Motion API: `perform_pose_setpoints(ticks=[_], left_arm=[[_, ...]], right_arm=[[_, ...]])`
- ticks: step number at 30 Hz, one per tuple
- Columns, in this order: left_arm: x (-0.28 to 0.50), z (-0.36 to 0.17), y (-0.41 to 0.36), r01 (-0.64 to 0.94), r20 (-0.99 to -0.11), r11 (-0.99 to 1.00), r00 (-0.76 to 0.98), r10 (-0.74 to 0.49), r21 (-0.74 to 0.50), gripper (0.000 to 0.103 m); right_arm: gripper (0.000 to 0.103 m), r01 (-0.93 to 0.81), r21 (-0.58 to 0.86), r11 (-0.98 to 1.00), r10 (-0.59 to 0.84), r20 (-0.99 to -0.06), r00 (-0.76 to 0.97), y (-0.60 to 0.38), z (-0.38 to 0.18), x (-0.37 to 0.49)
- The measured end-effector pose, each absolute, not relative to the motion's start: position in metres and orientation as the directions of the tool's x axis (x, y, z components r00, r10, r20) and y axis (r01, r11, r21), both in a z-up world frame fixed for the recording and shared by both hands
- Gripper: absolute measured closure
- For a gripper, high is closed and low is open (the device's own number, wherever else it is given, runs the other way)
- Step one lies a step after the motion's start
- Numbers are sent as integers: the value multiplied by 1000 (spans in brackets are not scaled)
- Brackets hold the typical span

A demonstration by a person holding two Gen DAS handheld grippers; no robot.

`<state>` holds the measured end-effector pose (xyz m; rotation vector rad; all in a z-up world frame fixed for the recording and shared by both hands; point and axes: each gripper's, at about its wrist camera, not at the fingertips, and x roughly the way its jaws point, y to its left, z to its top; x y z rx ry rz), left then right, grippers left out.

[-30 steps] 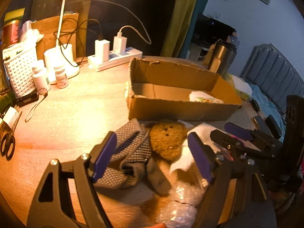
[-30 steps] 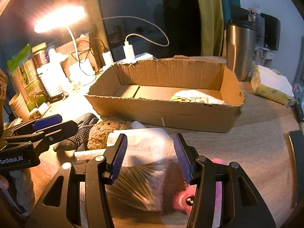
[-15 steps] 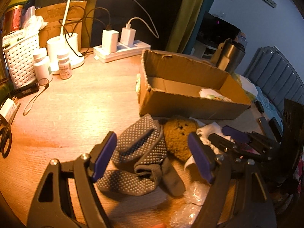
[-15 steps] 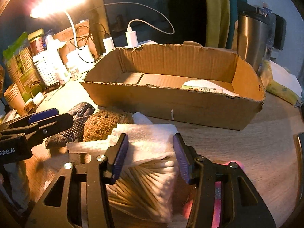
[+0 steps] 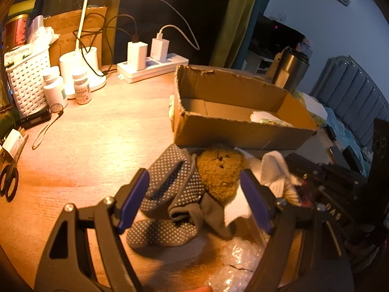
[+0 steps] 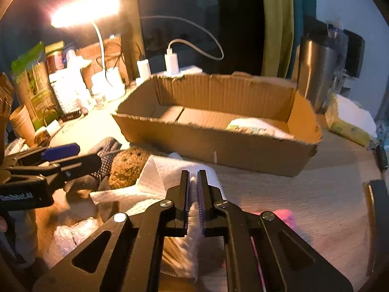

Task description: Organize soft objects

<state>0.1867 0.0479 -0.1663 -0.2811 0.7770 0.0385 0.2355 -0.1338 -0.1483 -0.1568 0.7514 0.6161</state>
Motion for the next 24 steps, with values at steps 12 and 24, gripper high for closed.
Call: perform_pose_setpoints(ticks=[12,24], left_arm=[[185,-159,35,-115,-692,970,718,-67,-214,25],[191,-166,38,-121,-705,969,706,-70,-218,25]], right_arm=[[95,-561,105,821,479,-660,578,-155,-134,236],[45,-591,110,799,465,-736,492,-125,-156,247]])
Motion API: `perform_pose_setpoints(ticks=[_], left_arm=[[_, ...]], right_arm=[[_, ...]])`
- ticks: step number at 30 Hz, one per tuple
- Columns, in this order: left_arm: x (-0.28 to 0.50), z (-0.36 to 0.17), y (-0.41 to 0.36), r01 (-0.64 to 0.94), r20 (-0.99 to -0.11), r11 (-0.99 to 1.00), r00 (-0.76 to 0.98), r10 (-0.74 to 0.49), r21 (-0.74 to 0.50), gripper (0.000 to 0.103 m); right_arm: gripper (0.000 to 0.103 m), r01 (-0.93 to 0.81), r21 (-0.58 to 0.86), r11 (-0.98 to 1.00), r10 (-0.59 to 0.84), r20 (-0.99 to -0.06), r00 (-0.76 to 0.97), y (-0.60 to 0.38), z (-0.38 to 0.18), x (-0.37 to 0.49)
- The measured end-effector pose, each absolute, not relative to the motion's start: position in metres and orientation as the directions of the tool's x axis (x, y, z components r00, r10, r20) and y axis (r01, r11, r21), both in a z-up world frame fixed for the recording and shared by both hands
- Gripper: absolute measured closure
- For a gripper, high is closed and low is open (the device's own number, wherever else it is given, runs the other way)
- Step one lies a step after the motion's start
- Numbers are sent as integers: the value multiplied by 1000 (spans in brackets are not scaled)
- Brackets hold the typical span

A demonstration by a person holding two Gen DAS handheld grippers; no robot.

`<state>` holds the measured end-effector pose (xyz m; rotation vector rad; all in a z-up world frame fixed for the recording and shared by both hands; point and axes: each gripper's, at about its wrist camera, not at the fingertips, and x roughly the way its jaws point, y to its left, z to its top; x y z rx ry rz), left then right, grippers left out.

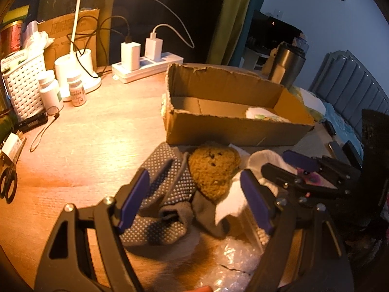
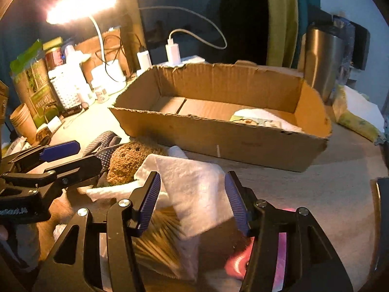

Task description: Organize soft objects

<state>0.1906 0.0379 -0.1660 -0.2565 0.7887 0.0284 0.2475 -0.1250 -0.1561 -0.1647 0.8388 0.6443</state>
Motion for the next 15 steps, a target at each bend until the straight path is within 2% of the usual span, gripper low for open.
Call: perform_pose_setpoints(ticks=[9,11,12,15], left_arm=[[194,-174,49,-133,-714,963,696,-79,-236,25],[195,-176,52,-136,-716,962,694,-79,-238,25],[195,-176,52,-138,-717,961,692,-79,-239,25],[196,-176,53,-137,-718,962,691,-79,-238,25]], right_arm=[[46,-617,79,783,427,-789,441,-101,-172,254],[60,-628,72,775,427,-792,437,-99,-173,252],[61,-630,62,774,423,-791,442,-98,-174,252],[80,-630,64,774,427,-787,445,-100,-173,251]])
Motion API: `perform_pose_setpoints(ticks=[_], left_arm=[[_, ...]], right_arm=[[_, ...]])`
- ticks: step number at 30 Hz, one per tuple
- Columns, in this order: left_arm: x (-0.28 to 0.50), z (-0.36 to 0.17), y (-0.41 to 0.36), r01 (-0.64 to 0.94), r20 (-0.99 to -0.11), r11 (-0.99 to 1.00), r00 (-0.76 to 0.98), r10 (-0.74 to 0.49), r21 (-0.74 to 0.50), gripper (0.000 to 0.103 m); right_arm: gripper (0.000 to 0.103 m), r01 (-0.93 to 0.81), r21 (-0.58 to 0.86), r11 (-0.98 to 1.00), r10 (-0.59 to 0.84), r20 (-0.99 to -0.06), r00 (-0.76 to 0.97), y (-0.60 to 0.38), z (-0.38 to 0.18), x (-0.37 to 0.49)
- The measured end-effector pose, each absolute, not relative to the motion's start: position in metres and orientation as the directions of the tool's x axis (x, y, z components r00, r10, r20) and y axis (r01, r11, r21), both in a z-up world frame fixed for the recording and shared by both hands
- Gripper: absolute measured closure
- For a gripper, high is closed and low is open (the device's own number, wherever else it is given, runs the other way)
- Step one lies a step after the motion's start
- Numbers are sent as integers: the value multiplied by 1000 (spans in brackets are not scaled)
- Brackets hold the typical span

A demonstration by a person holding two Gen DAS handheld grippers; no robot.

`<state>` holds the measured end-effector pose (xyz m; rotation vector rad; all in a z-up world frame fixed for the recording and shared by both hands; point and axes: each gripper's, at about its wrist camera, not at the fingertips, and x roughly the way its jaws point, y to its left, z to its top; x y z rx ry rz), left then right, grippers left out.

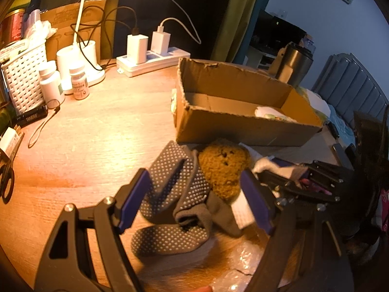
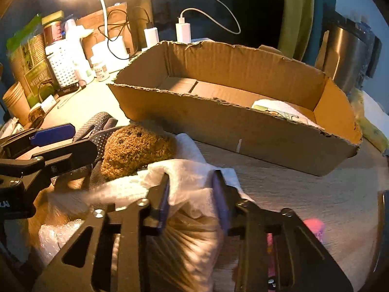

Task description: Organize soft objects

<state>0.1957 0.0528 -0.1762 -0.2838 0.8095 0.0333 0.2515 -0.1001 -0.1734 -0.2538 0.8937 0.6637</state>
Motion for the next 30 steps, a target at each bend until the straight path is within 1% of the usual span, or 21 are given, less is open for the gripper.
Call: perform_pose_setpoints(ticks=[1,6,18,24,30], left_arm=[[196,-176,53,-137,-717,962,692,-78,-237,25],[196,-168,51,-126,-707,967,704,-71,-223,25],[211,-157,27,-64,-699,982,710,-81,-180,25],[227,-159,6,-16,-714,987,692,-106,-162,25],[243,-170,-6,-11,-749,990,654,-102,-144,25]], right_arm=[[92,-628,63,775,424,-789,445,-101,-174,252],[94,-627,63,776,437,-770,464,-107,-168,250],[94,-584,65,809,459,-691,559,-150,-131,251],[94,-563,97,820,481,-650,589,-172,-120,253],[94,-549,118,827,488,-635,599,-189,-118,258]])
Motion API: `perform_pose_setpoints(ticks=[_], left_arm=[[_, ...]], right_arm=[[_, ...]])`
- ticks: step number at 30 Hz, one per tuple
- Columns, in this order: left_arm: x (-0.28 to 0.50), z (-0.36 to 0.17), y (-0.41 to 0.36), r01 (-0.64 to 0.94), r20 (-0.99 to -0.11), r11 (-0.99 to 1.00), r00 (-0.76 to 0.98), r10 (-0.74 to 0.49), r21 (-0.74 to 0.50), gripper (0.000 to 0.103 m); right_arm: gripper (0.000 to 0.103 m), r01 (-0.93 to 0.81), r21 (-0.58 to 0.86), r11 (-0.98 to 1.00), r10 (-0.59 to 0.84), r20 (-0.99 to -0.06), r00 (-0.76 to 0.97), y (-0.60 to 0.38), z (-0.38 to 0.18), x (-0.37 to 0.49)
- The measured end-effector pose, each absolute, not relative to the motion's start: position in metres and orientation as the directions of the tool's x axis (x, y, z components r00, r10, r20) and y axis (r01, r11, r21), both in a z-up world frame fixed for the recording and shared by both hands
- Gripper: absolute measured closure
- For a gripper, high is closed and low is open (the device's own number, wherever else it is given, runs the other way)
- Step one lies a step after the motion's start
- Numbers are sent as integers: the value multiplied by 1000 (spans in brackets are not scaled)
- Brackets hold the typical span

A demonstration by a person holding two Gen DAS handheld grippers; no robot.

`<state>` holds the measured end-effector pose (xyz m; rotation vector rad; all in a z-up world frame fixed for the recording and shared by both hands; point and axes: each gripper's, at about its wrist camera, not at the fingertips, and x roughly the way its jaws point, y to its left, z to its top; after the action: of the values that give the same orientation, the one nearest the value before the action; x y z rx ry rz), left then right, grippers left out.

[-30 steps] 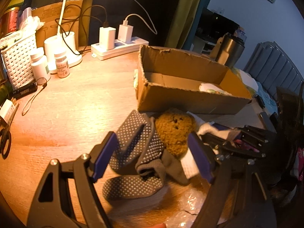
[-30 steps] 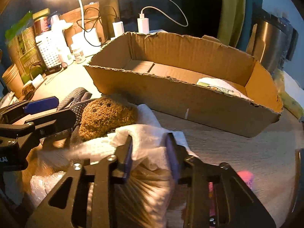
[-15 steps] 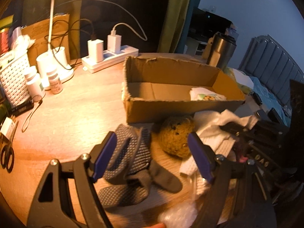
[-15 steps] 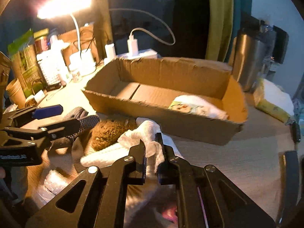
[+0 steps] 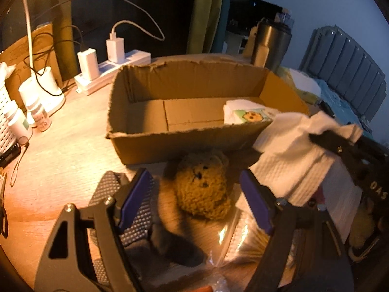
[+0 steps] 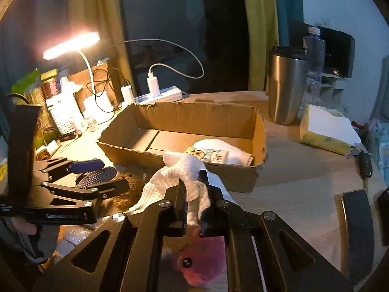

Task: Organize soft objects
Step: 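Grasp and lift the brown fuzzy teddy plush with the left gripper while the right holds the cloth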

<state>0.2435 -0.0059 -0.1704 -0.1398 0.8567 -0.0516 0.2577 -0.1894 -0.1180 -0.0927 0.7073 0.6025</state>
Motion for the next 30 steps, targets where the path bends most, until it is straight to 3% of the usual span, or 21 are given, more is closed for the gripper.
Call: perform_pose_setpoints(ticks=[8,10,12,15,30], left_arm=[[256,-185,-16,15,-790,993,605,-103,-118,26],[257,-187,-17,18,-796,993,596,-106,-118,32],[258,-189,-17,20,-800,993,591,-106,-117,50],[260,-194,-17,22,-814,993,571,-110,-119,56],[237,-163,-23,87,-740,987,653,-161,-138,59]], right_arm=[[94,-537,145,831,499,-621,604,-203,-120,261],[94,-535,149,831,502,-616,607,-205,-119,260],[94,-535,153,831,505,-611,610,-208,-118,261],[94,-530,154,834,504,-604,617,-212,-115,260],[94,-532,139,835,504,-580,640,-214,-102,249]])
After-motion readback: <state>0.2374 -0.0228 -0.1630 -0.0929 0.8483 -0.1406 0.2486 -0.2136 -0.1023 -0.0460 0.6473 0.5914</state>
